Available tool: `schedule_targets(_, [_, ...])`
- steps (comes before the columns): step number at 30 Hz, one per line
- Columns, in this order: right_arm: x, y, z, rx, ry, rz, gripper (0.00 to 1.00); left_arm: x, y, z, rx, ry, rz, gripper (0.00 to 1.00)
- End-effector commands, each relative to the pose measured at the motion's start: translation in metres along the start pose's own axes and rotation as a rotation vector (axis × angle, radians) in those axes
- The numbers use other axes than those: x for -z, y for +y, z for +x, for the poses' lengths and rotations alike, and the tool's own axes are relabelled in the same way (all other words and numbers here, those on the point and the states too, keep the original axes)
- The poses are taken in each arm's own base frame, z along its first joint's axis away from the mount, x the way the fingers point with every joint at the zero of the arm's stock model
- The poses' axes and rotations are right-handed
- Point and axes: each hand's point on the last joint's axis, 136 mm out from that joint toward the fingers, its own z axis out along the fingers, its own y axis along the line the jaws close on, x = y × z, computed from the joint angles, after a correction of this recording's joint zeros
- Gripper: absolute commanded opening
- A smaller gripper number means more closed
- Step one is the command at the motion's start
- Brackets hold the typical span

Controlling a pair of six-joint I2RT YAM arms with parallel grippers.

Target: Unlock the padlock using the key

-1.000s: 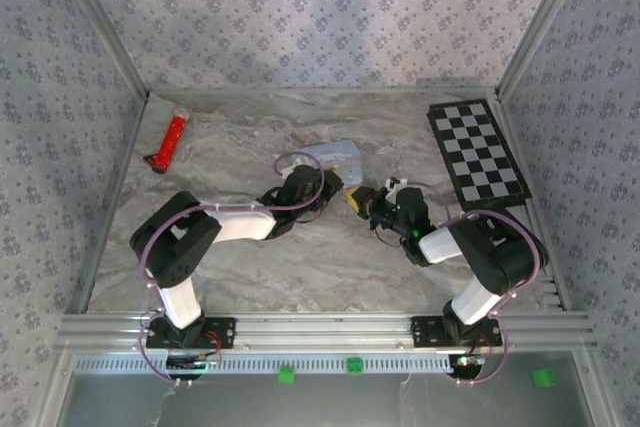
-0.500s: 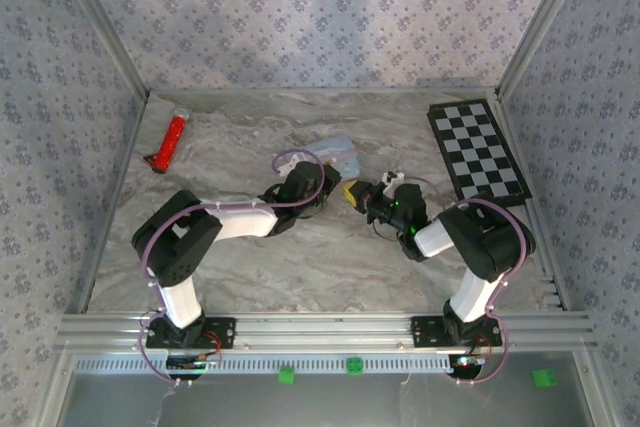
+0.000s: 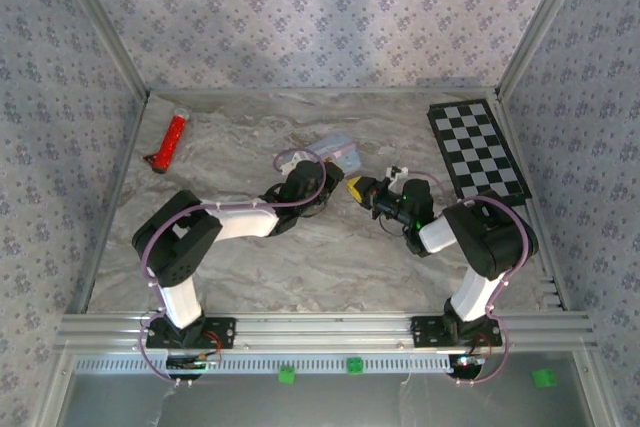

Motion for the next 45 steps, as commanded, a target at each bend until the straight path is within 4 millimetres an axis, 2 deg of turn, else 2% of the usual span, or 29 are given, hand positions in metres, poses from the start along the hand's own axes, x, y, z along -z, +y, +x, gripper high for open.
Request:
schedule_targets(1, [-0.016,0.053,-0.001,0.094,-0.008,-0.159,0.0,0.047,-0.066,0.144,-0.046,0.53,0.223,0.02])
schedule_targets(8, [-0.014,0.041,0.009,0.115,0.01,-0.132,0.01,0.046,-0.07,0.126,-0.049,0.486,0.224,0.02])
schedule_targets(21, [-0.004,0.034,0.002,0.11,-0.029,-0.123,0.07,0.047,-0.062,0.111,-0.034,0.437,0.201,0.02])
schedule_targets(28, [-0.004,0.034,0.001,0.106,-0.036,-0.122,0.07,0.047,-0.059,0.108,-0.032,0.429,0.197,0.02])
schedule_targets(31, [-0.004,0.036,0.001,0.114,-0.03,-0.126,0.0,0.047,-0.058,0.107,-0.029,0.427,0.197,0.02])
schedule_targets(35, [-0.007,0.032,0.004,0.136,-0.004,-0.106,0.0,0.047,-0.058,0.107,-0.026,0.431,0.199,0.02])
schedule_targets(43, [-0.016,0.045,0.028,0.207,0.092,-0.12,0.0,0.046,-0.06,0.109,-0.034,0.443,0.199,0.02])
schedule_targets(45, [-0.014,0.046,0.027,0.213,0.085,-0.112,0.0,0.046,-0.06,0.11,-0.04,0.449,0.199,0.02])
